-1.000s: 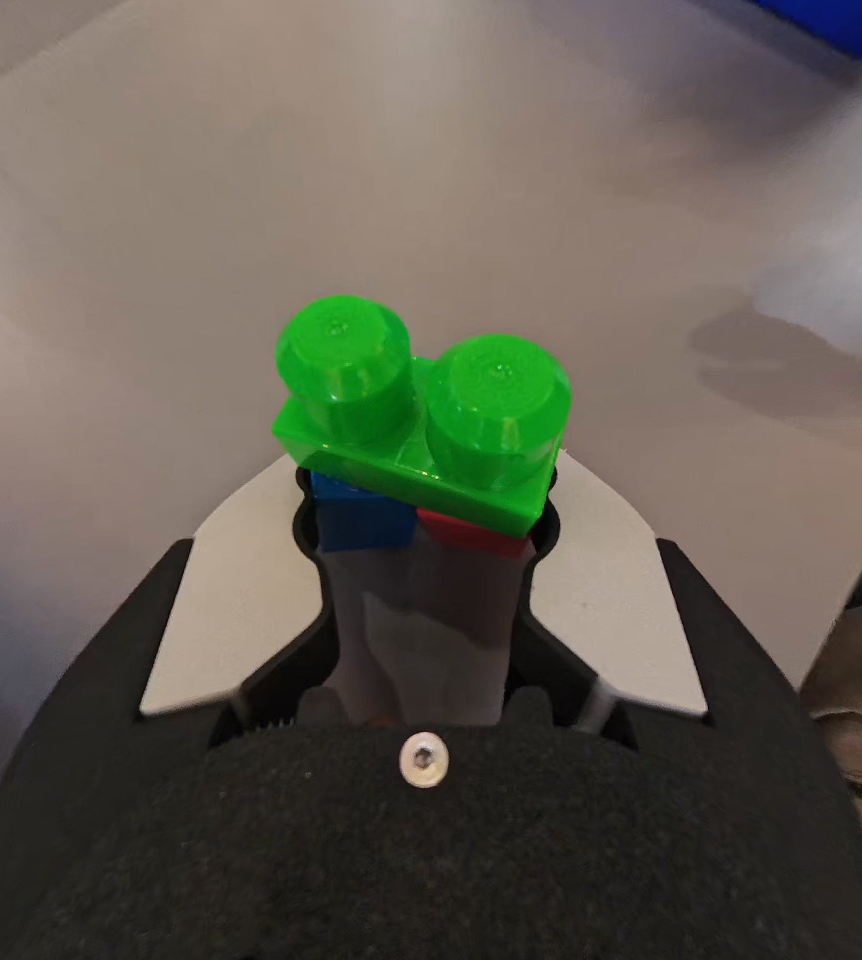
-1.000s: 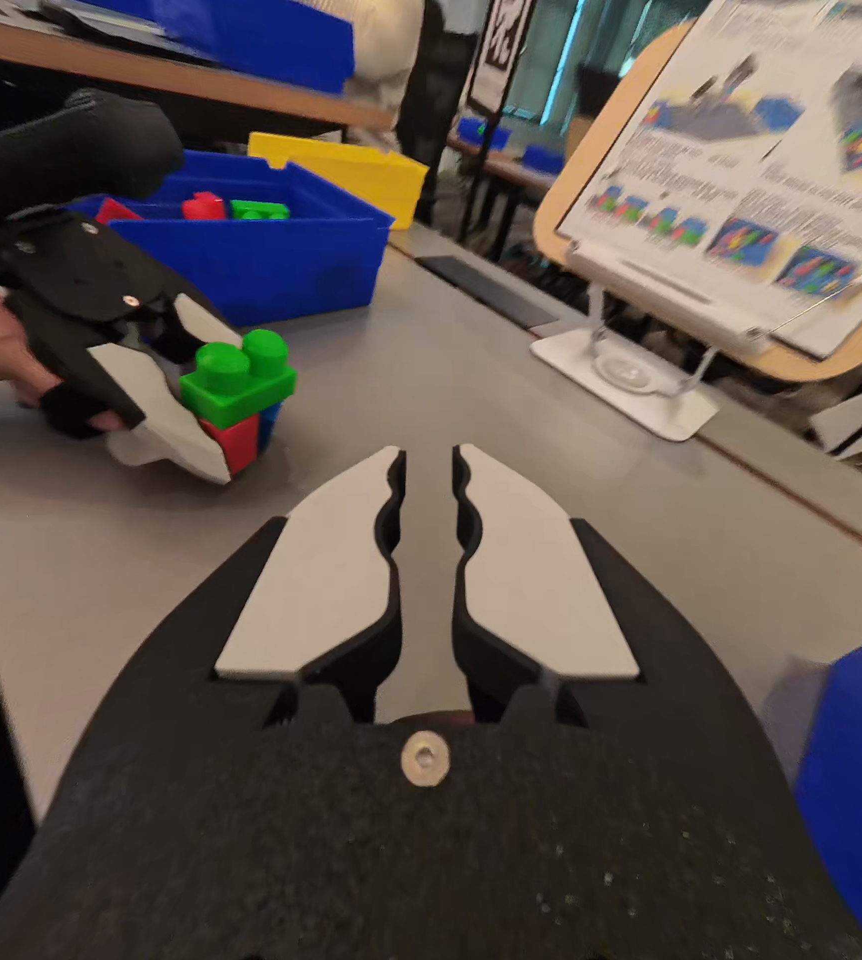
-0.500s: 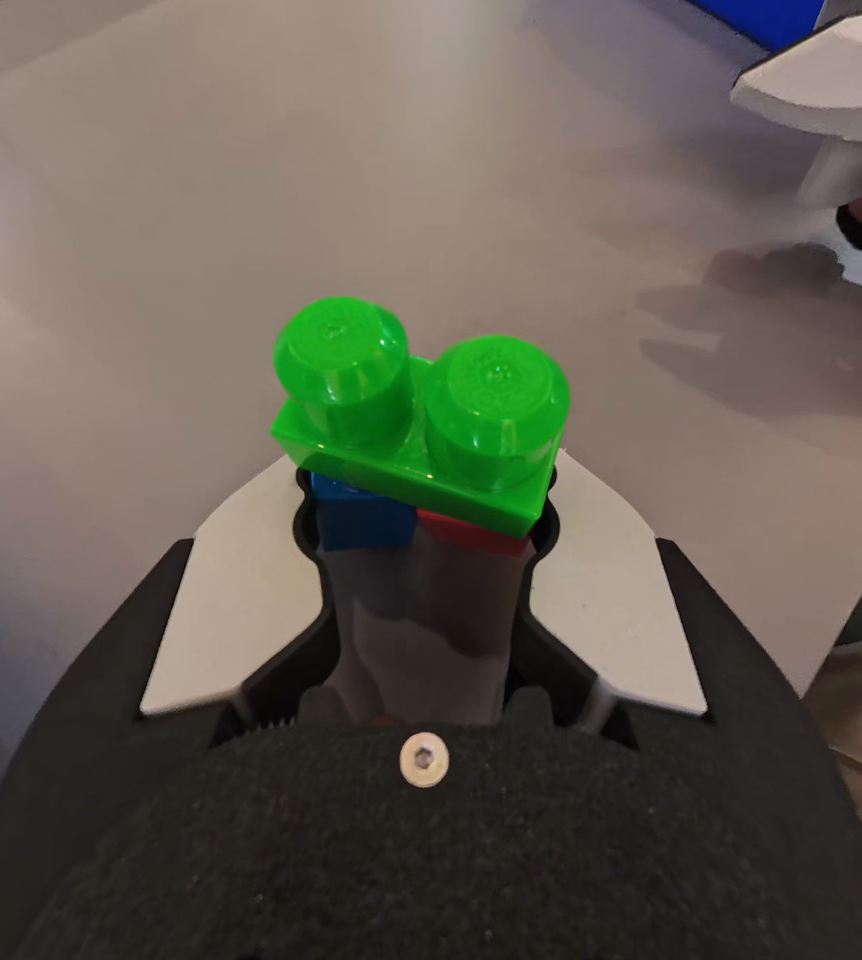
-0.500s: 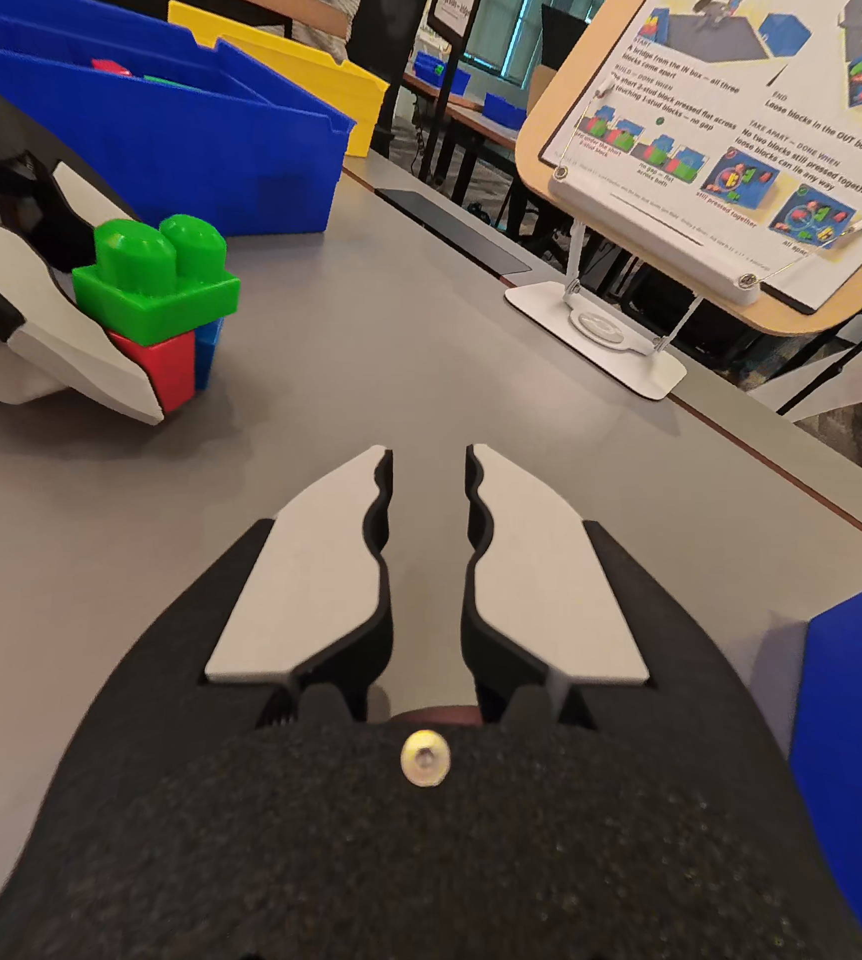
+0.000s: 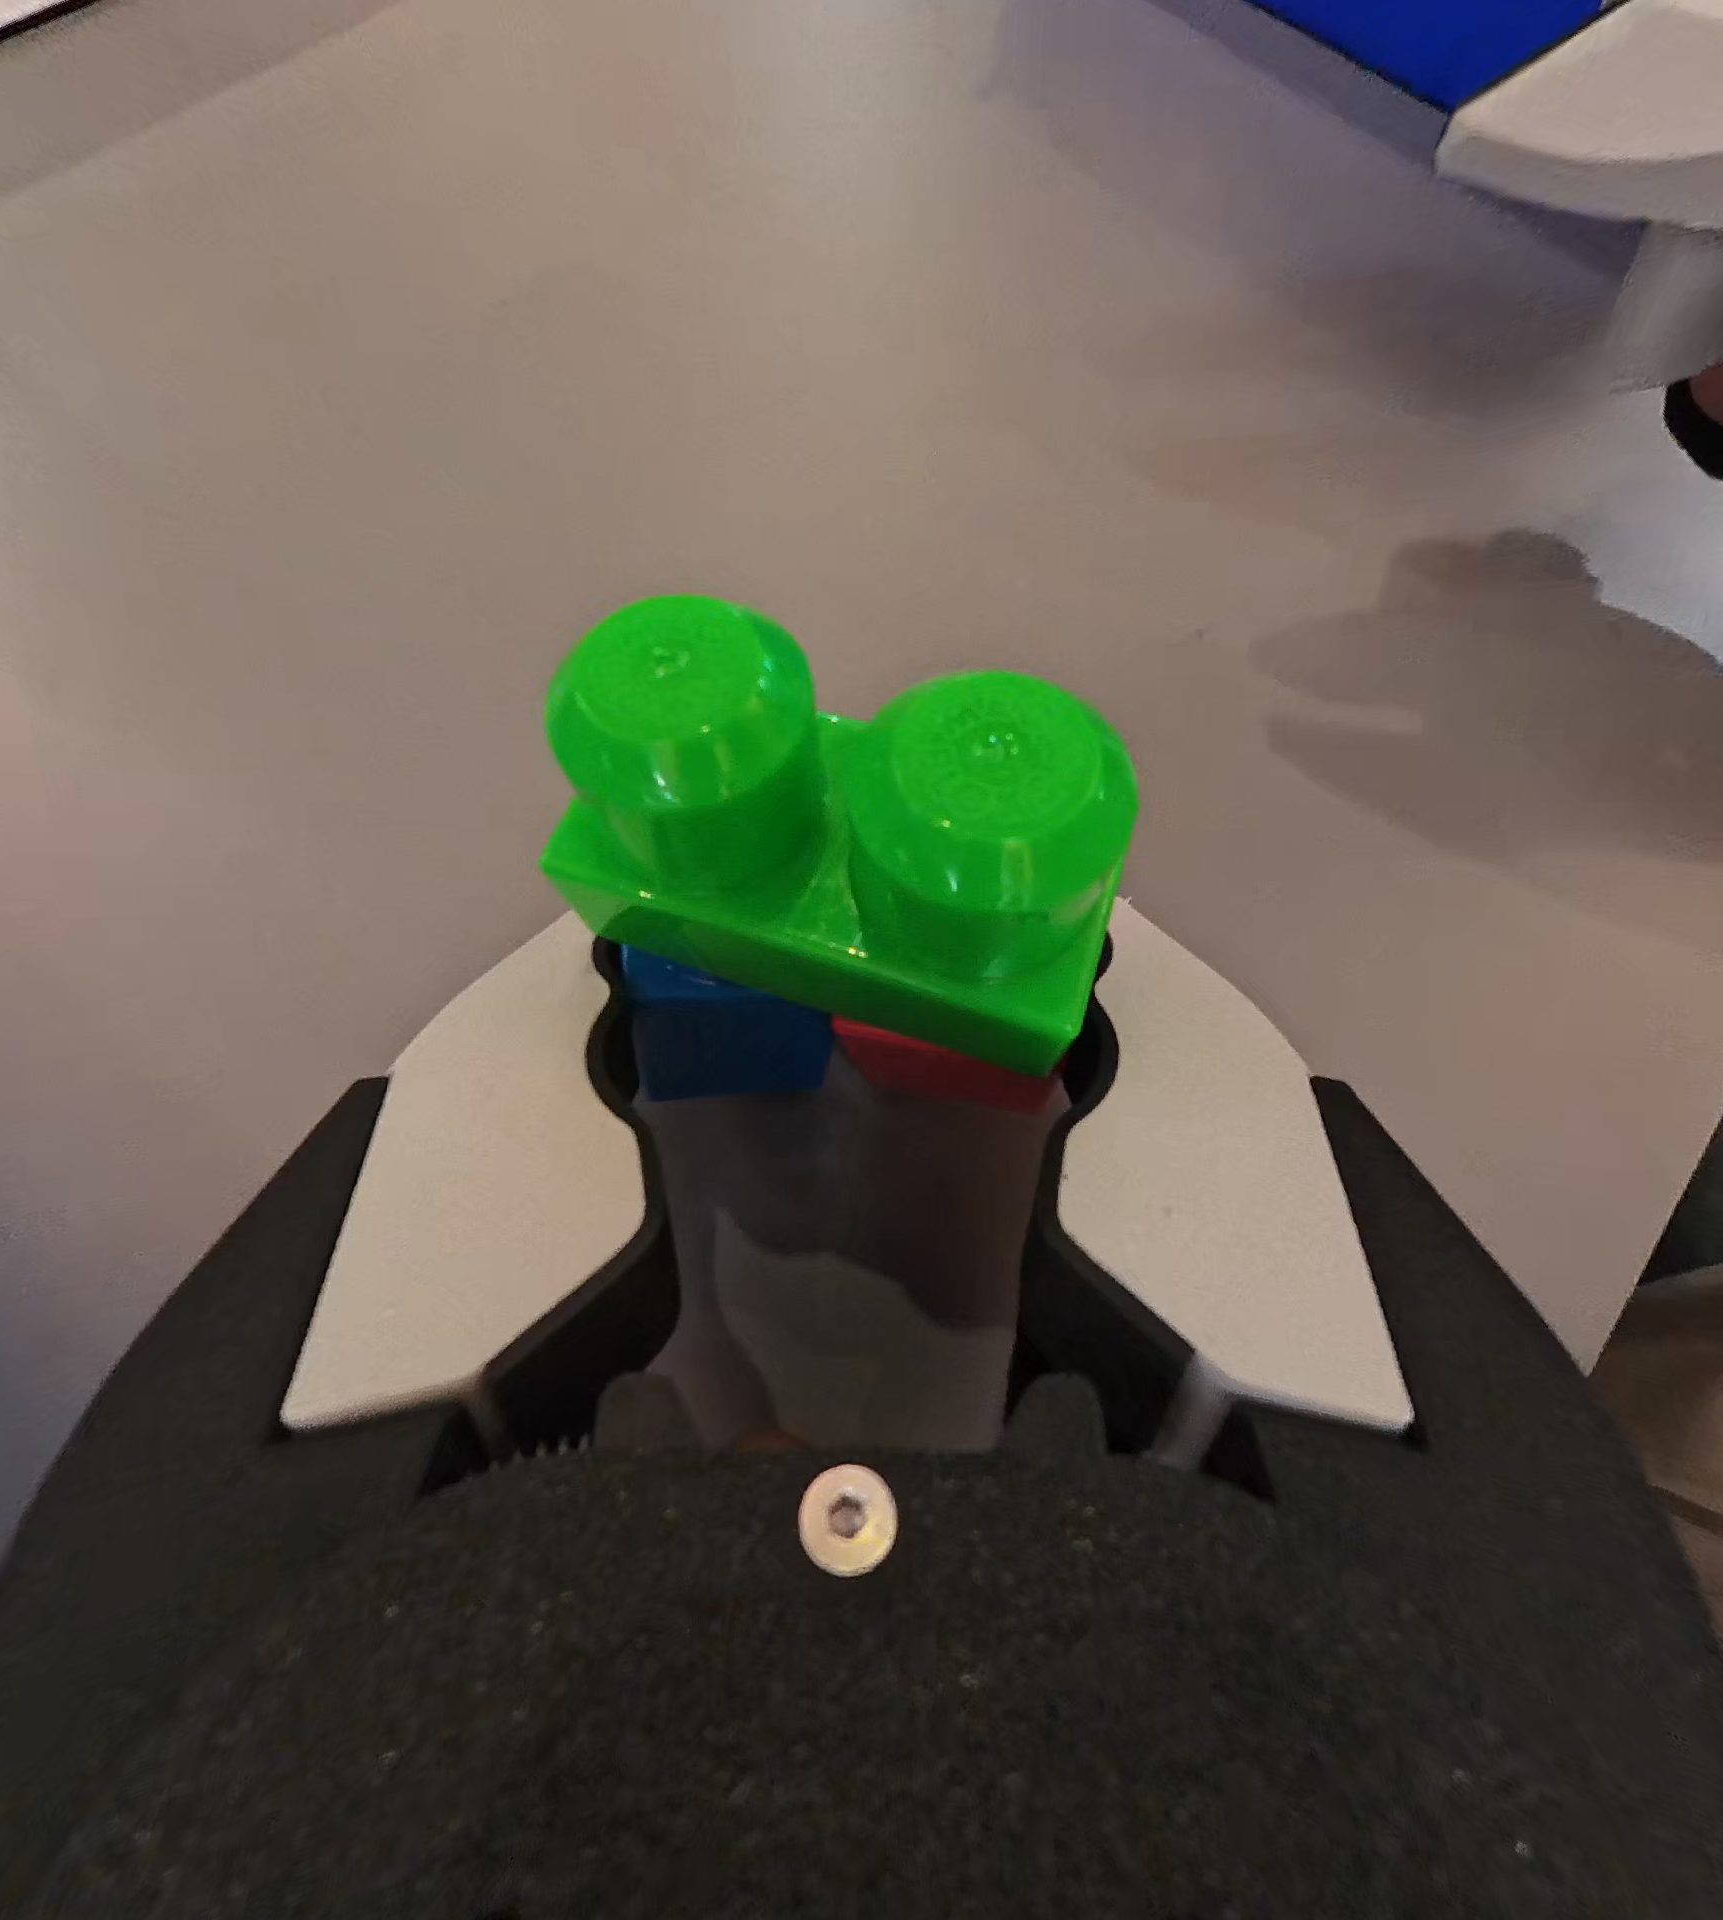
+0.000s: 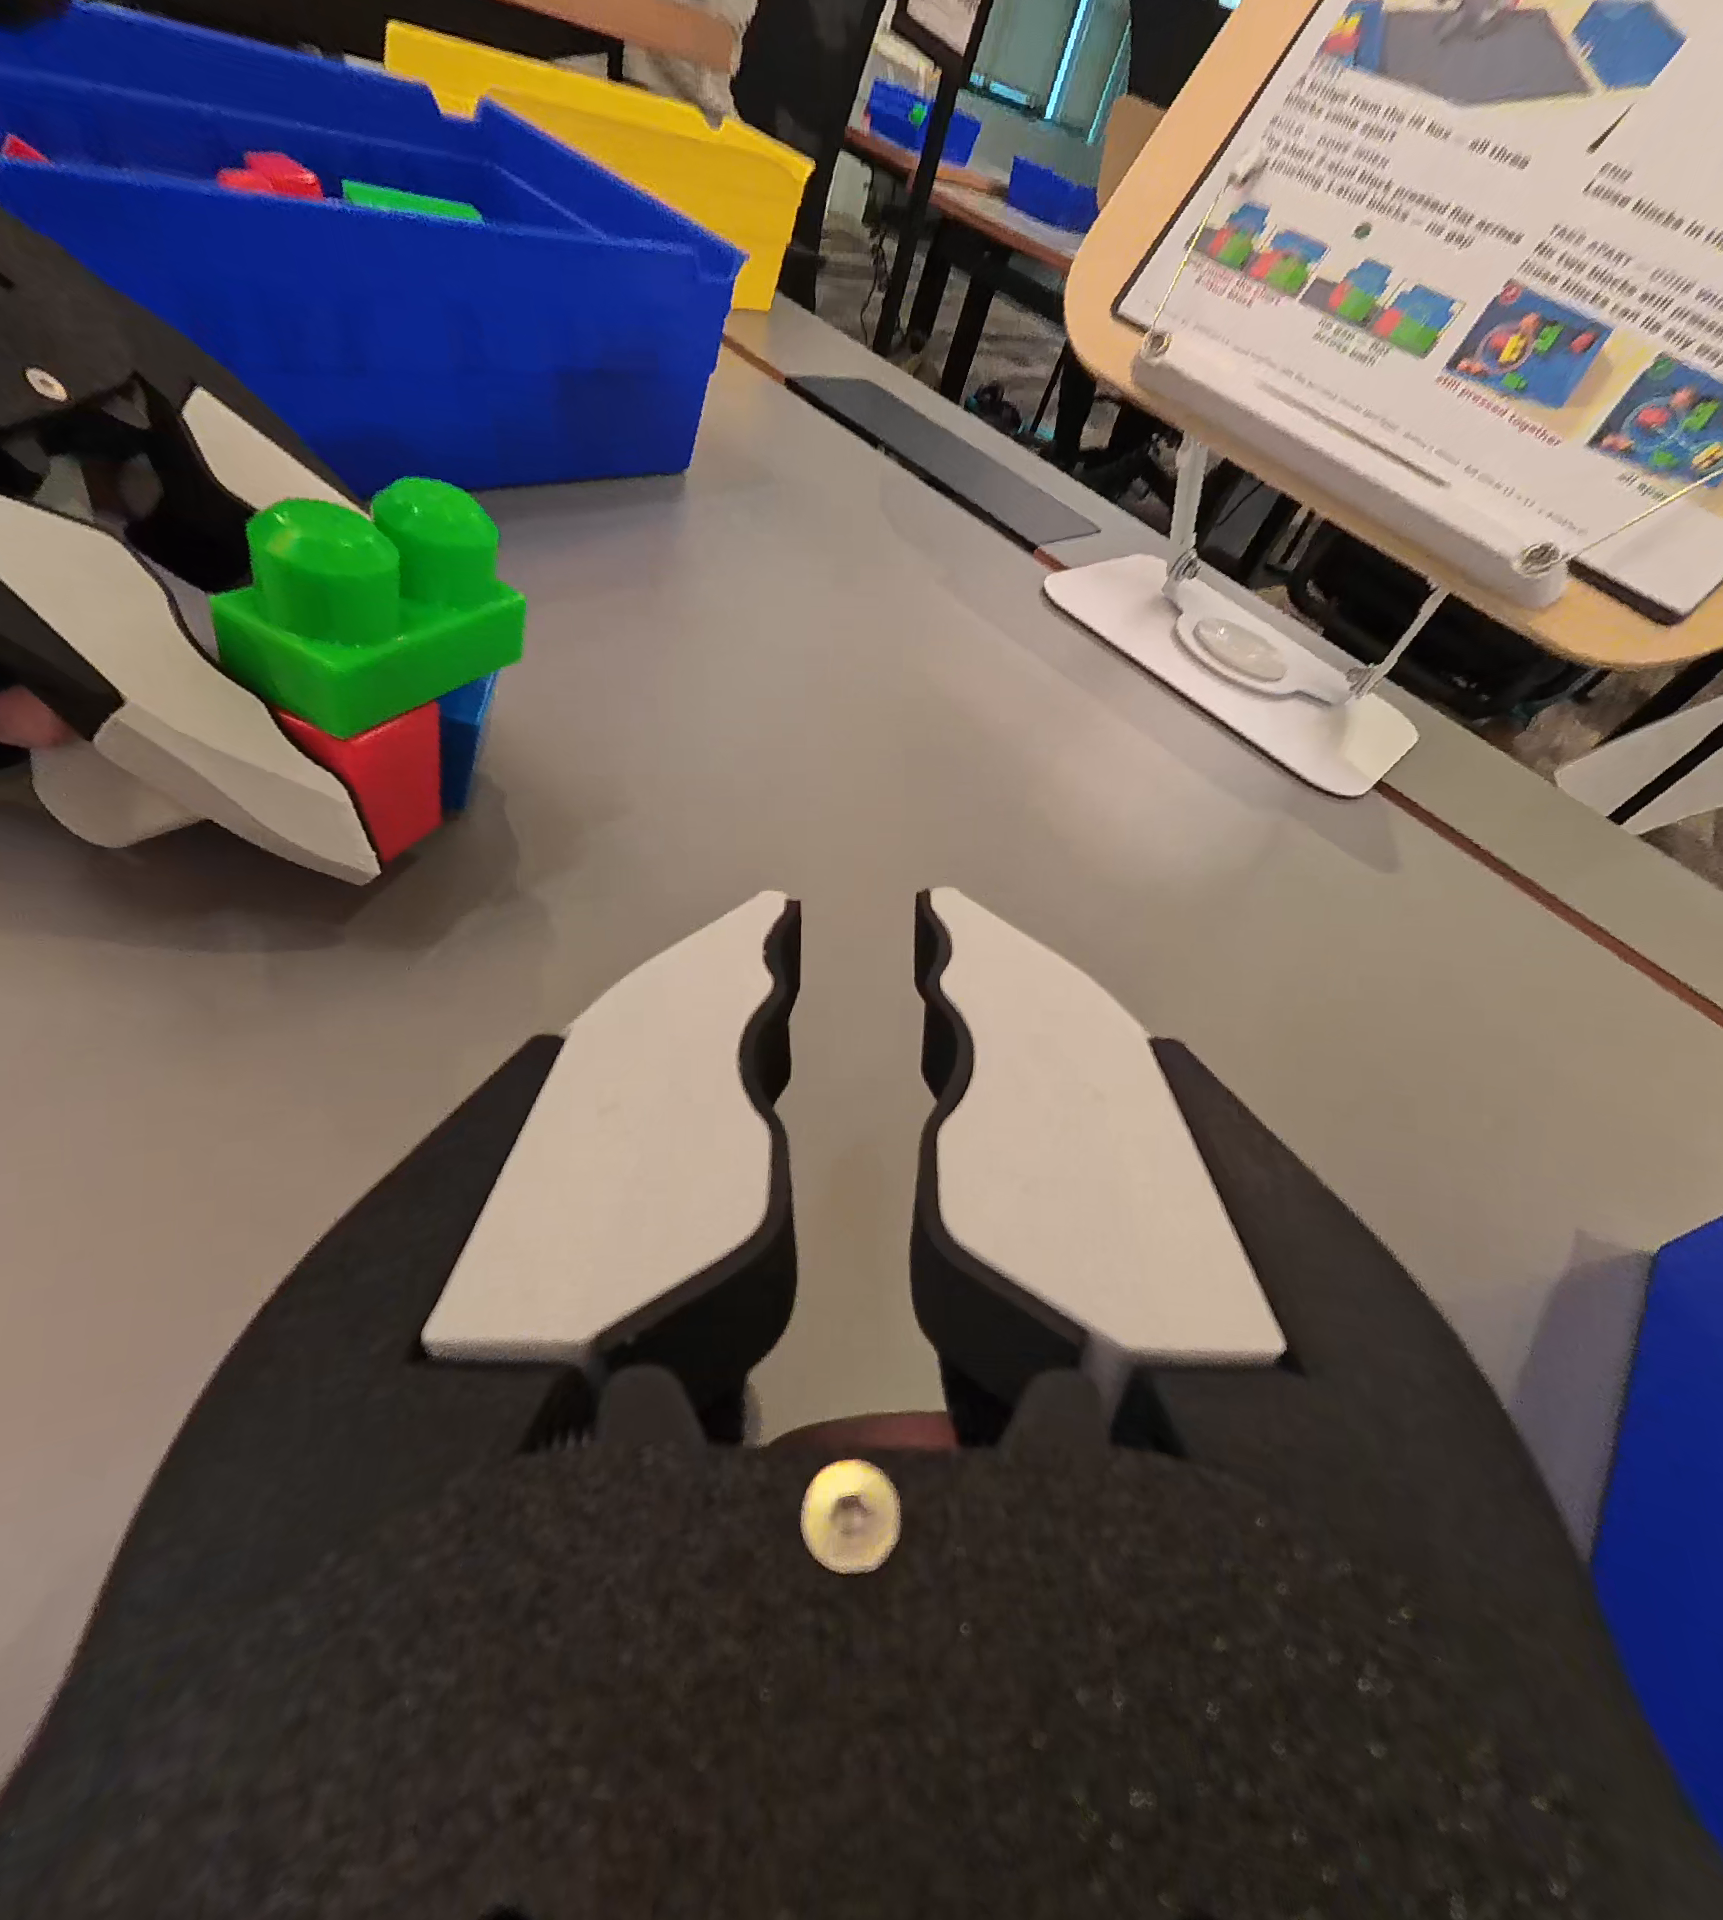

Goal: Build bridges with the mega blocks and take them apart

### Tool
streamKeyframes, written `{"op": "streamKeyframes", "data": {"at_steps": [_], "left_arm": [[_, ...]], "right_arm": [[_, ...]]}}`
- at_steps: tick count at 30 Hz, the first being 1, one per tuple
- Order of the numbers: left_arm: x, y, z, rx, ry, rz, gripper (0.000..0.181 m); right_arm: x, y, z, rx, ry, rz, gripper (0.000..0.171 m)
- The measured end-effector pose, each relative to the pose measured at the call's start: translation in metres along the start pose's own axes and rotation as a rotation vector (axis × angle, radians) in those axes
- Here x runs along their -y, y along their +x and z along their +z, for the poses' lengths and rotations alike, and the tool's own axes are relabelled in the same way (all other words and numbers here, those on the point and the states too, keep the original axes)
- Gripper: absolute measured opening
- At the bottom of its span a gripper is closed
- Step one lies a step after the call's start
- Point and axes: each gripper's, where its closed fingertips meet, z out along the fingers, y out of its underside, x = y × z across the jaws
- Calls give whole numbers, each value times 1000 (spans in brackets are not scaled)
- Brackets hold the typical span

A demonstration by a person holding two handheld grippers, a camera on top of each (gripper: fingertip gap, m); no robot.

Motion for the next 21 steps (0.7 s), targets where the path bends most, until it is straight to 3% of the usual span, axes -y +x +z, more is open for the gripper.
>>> {"op": "streamKeyframes", "data": {"at_steps": [6, 13, 17, 21], "left_arm": [[0, 1, 1, 2, 0, 7, 81], [16, 23, -9, -88, 74, 73, 81], [7, 15, -3, -61, -1, 86, 81], [17, 30, -9, -187, 79, 38, 81]], "right_arm": [[2, -4, 2, 22, 1, 16, 20], [12, -25, 0, 184, -8, 181, 25], [8, -26, 0, 184, -33, 166, 25], [9, -33, 0, 246, -33, 214, 25]]}}
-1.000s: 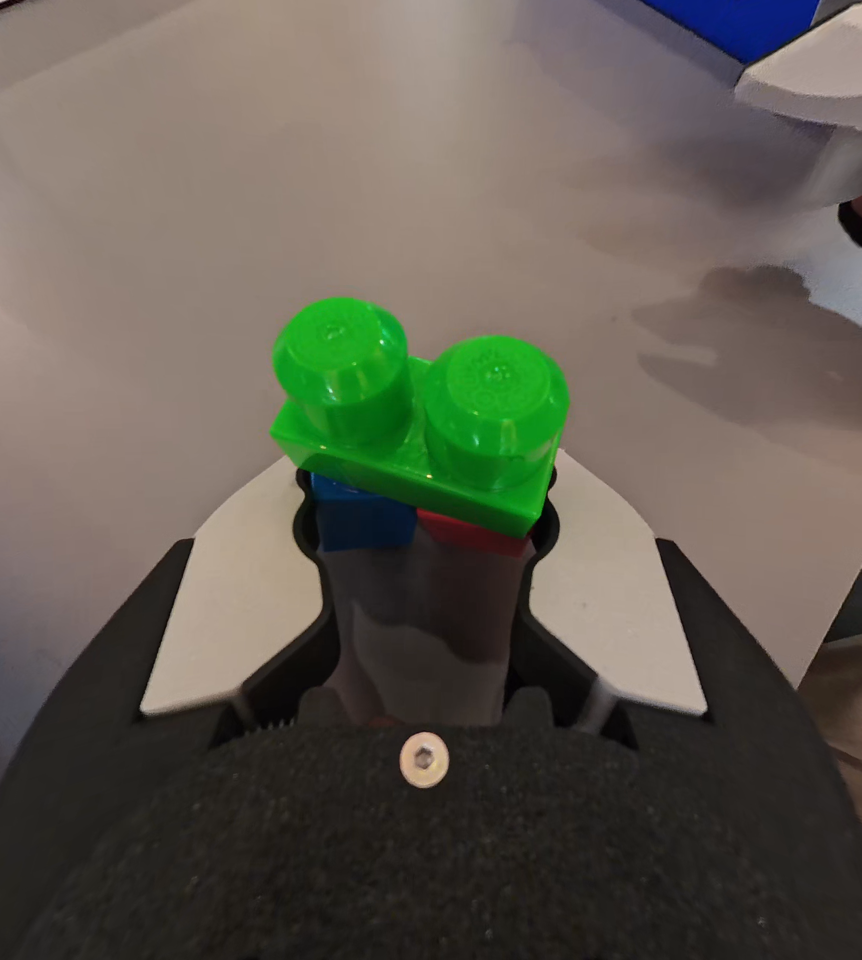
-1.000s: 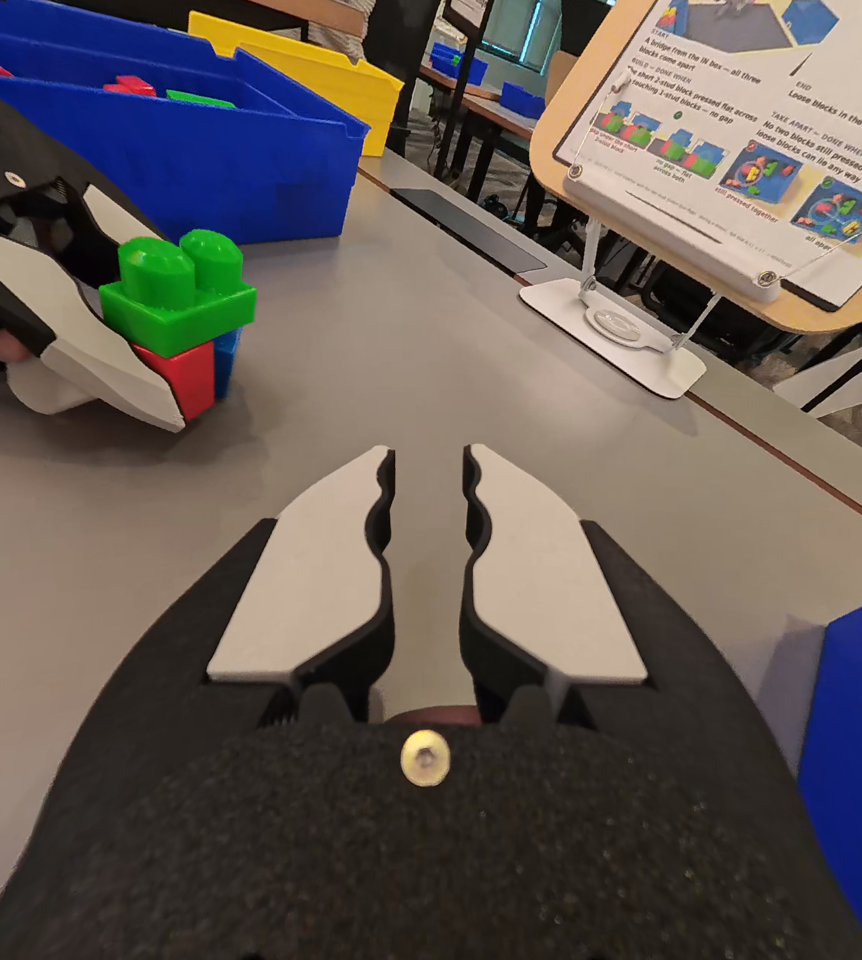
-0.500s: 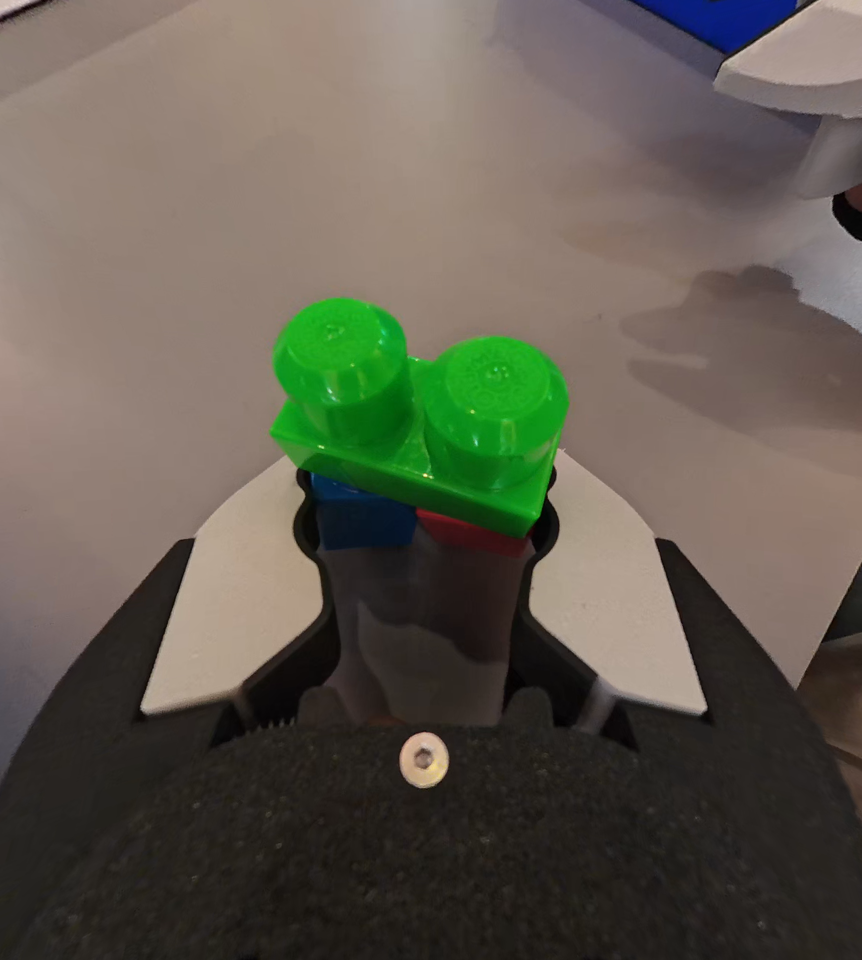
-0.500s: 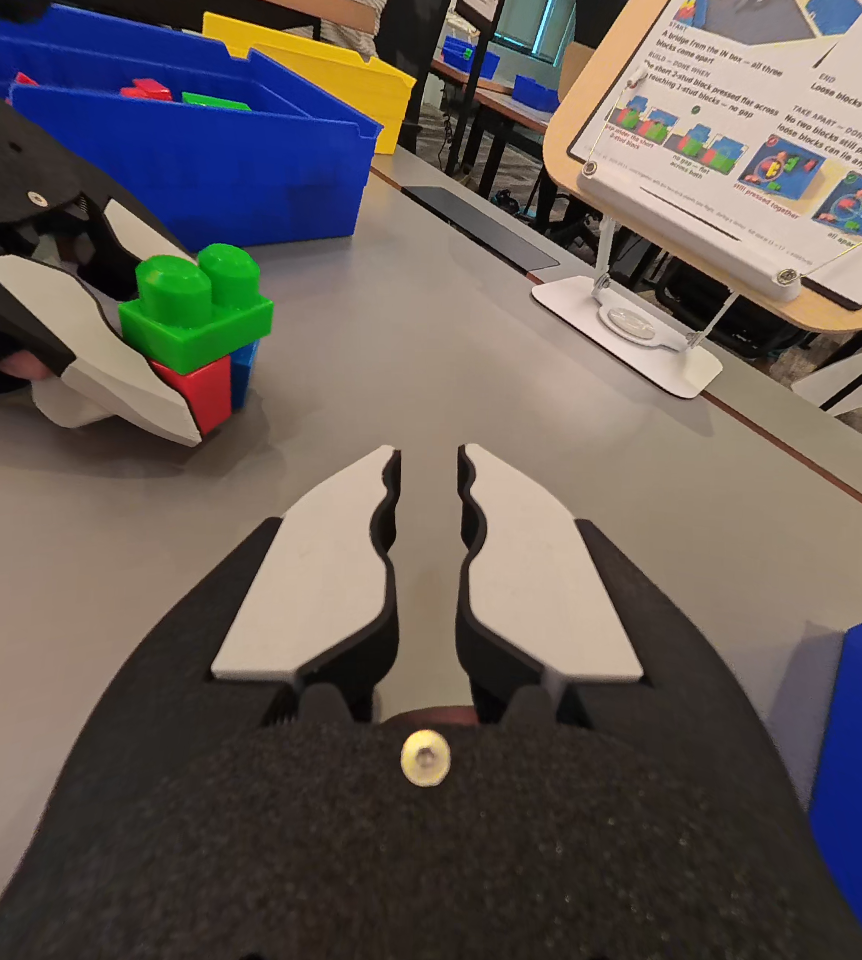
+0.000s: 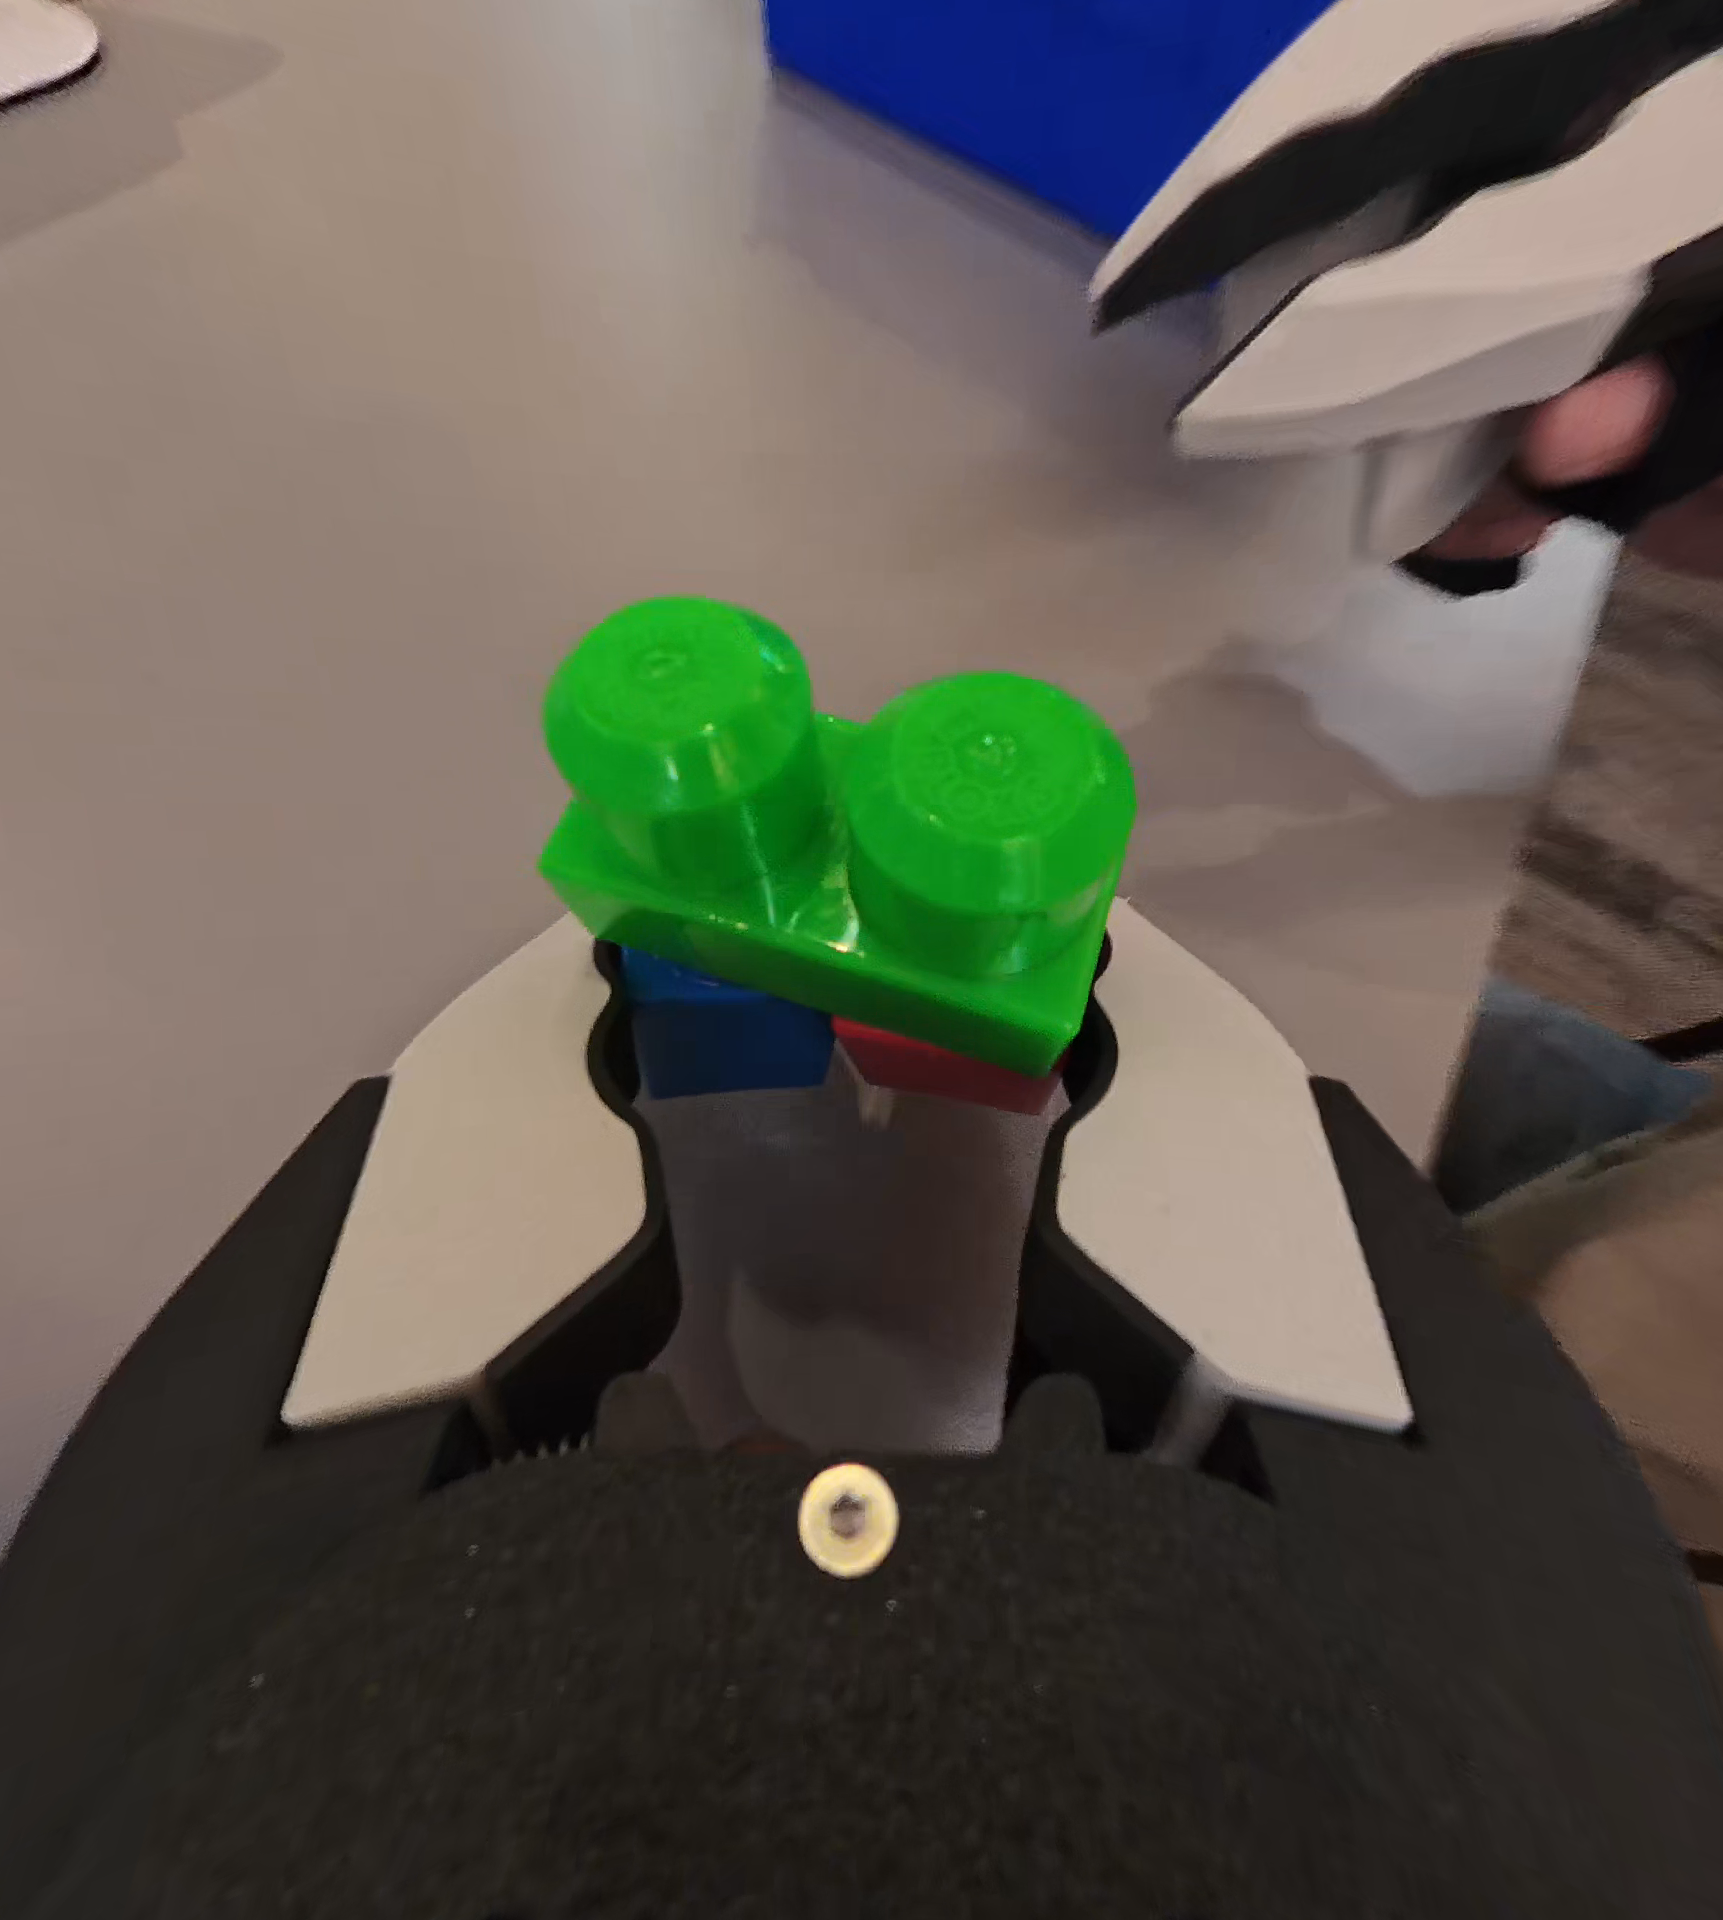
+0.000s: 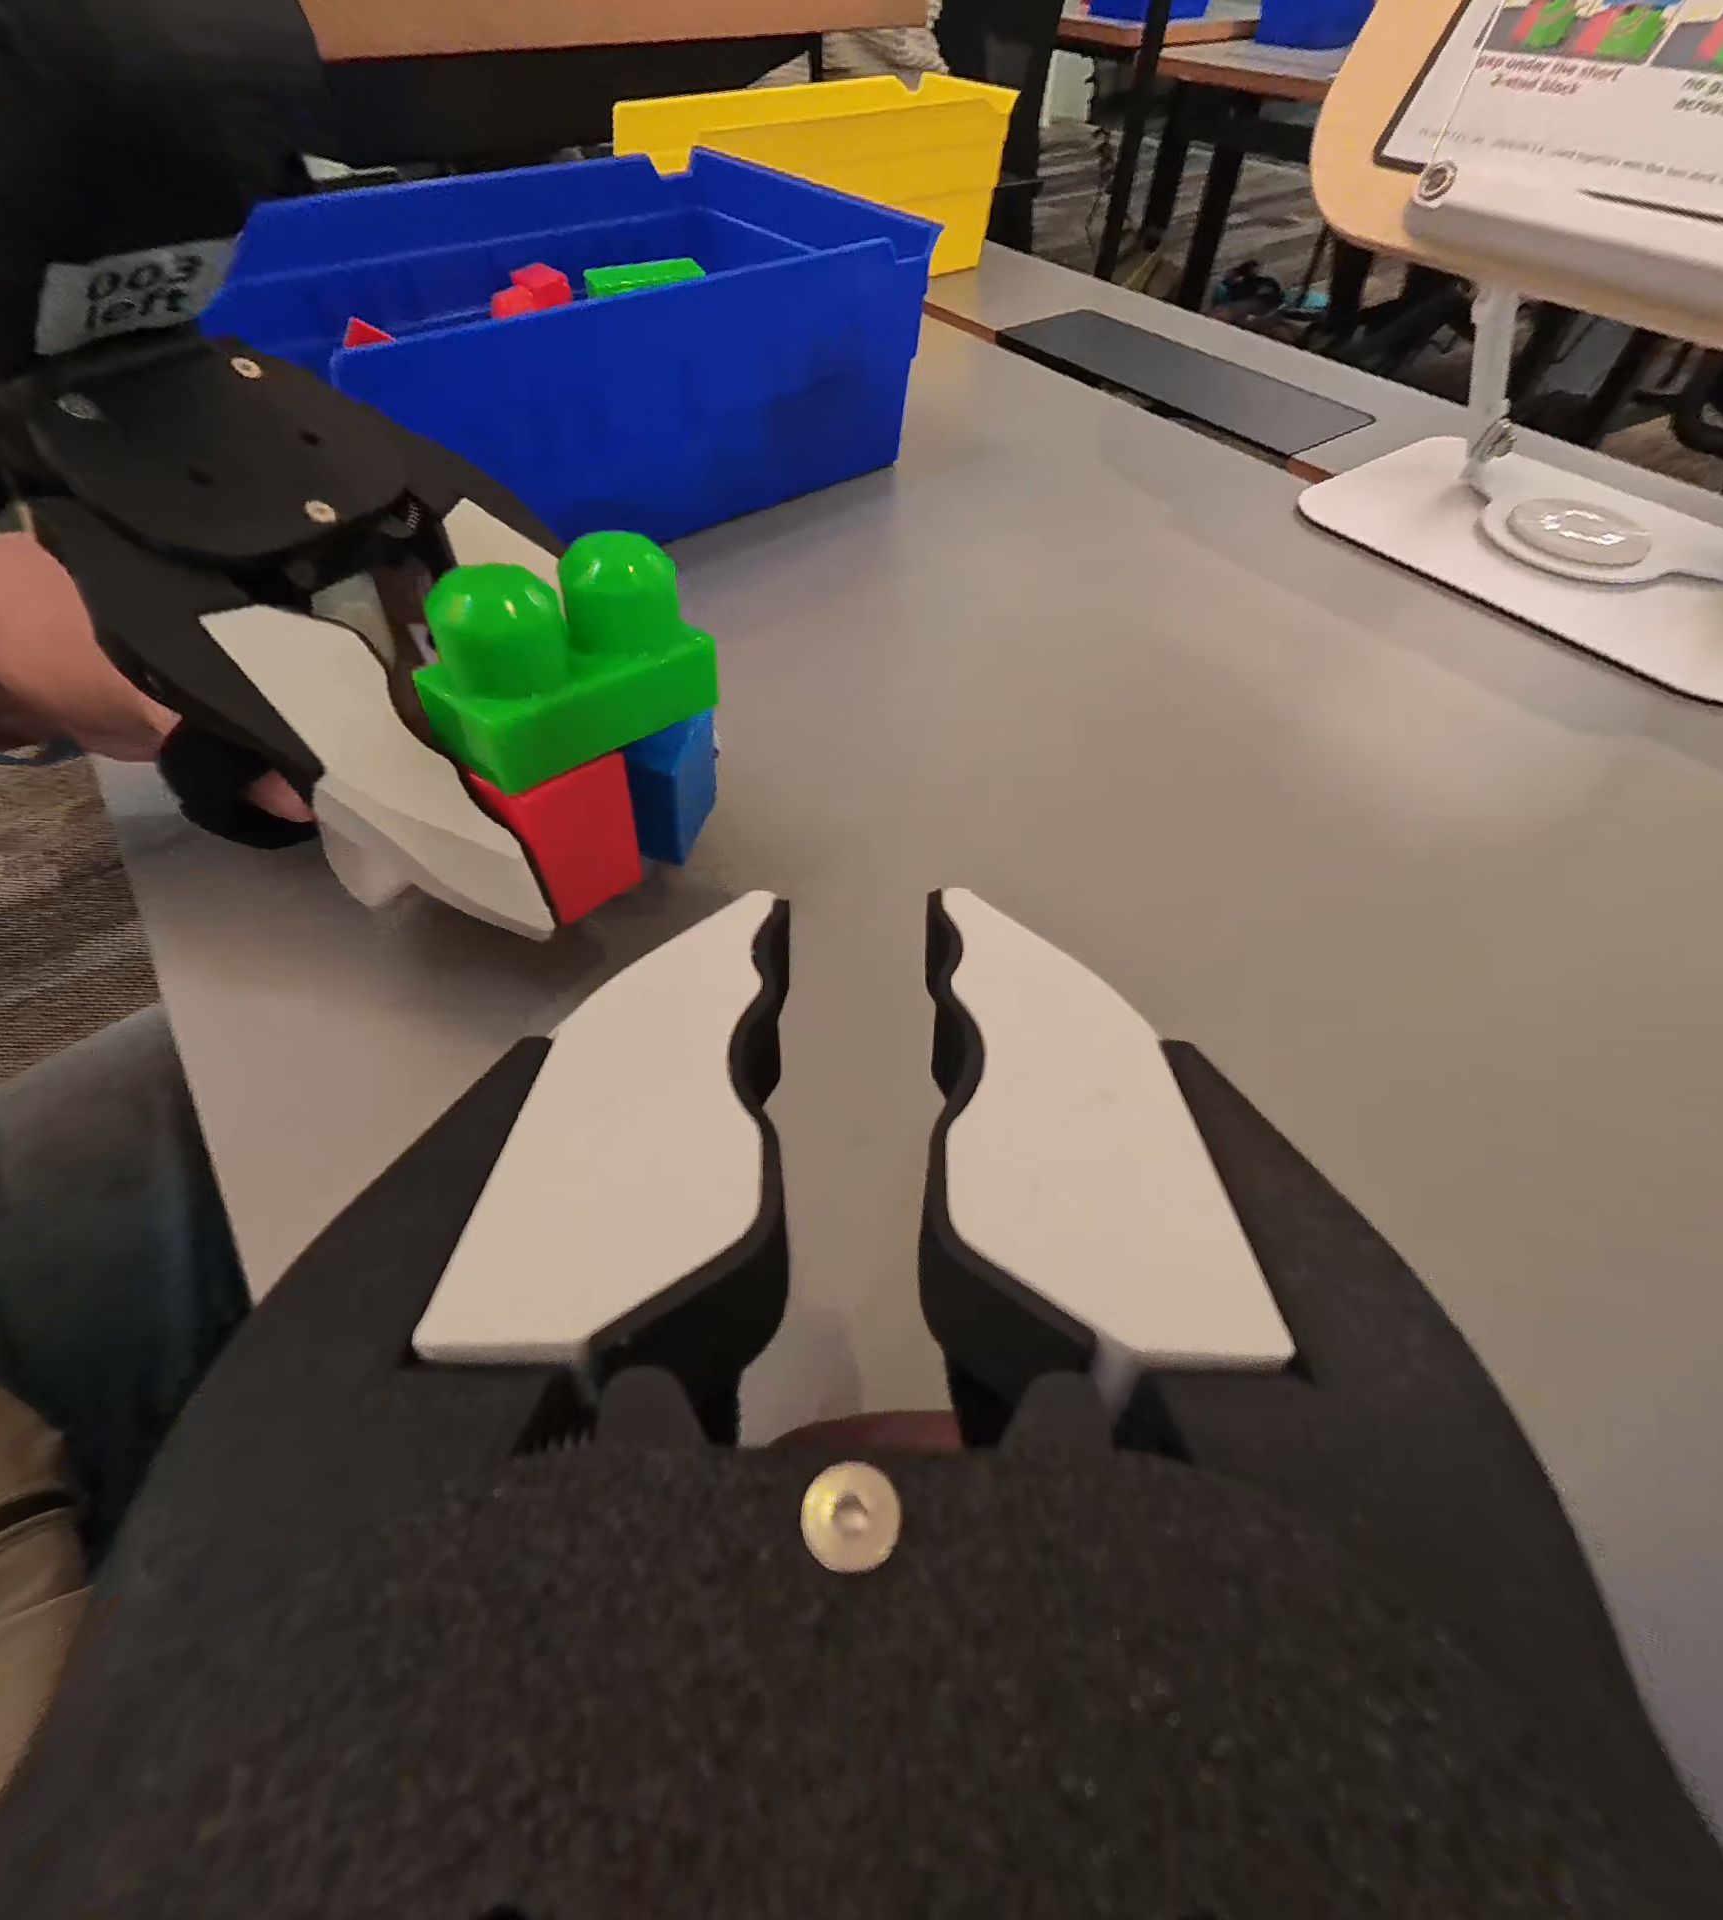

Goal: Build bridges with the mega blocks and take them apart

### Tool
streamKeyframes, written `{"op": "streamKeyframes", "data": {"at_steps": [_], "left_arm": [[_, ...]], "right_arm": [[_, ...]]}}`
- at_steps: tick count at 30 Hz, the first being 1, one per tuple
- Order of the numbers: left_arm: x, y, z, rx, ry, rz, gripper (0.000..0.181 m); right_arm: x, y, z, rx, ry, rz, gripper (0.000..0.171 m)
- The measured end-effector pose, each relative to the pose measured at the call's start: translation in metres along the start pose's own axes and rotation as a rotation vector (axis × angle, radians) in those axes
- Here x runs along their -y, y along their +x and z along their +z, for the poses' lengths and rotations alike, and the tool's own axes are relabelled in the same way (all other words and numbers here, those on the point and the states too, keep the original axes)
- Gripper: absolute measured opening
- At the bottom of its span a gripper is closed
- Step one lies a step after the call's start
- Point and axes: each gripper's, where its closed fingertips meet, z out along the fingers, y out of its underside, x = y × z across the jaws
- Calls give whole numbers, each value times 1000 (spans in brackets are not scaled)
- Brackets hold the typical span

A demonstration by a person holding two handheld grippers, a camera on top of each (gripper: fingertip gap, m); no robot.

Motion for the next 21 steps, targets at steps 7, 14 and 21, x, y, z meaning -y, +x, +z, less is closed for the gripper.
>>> {"op": "streamKeyframes", "data": {"at_steps": [7, 14, 21], "left_arm": [[25, 16, -17, -51, 123, 64, 81], [39, 32, -27, -29, 134, 231, 81], [46, 40, -25, -29, 85, 340, 80]], "right_arm": [[18, -41, 0, 420, 53, 461, 61], [37, -52, 19, 747, 20, 991, 87], [44, -60, 38, 820, -117, 1042, 89]]}}
